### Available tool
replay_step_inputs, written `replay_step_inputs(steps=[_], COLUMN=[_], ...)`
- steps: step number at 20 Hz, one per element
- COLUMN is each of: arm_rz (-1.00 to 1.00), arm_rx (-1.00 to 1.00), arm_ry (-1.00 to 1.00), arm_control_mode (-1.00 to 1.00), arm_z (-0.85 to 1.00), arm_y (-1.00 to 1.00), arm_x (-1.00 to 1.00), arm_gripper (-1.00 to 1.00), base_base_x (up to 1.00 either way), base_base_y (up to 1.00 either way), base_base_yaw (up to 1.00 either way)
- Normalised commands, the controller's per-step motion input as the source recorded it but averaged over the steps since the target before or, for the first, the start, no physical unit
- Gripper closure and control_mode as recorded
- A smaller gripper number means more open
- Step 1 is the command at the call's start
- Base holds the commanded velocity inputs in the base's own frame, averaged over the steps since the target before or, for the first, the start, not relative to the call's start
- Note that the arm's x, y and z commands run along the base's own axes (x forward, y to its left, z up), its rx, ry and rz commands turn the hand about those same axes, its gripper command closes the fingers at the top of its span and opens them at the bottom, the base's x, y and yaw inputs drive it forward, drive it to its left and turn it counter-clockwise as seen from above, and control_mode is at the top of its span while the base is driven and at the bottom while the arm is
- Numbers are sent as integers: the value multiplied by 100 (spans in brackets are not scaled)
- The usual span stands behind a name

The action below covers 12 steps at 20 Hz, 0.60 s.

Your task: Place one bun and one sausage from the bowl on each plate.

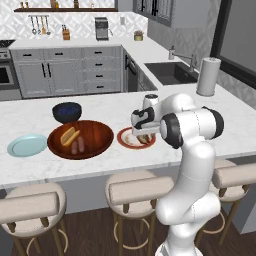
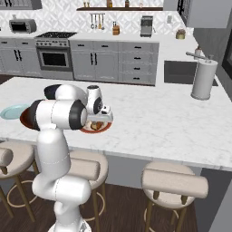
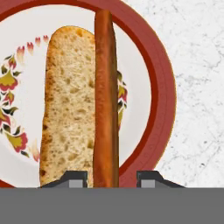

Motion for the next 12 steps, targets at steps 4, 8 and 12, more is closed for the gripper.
replay_step_inputs(steps=[4, 8, 12], arm_rz=[0, 0, 3], arm_rx=[0, 0, 0], arm_ry=[0, -8, -16], arm_control_mode=[-100, -100, -100], arm_z=[2, 41, 75], arm_y=[0, 0, 23], arm_x=[0, -18, -36], arm_gripper=[-100, -100, -100], base_base_x=[0, 0, 0], base_base_y=[0, 0, 0], base_base_yaw=[0, 0, 0])
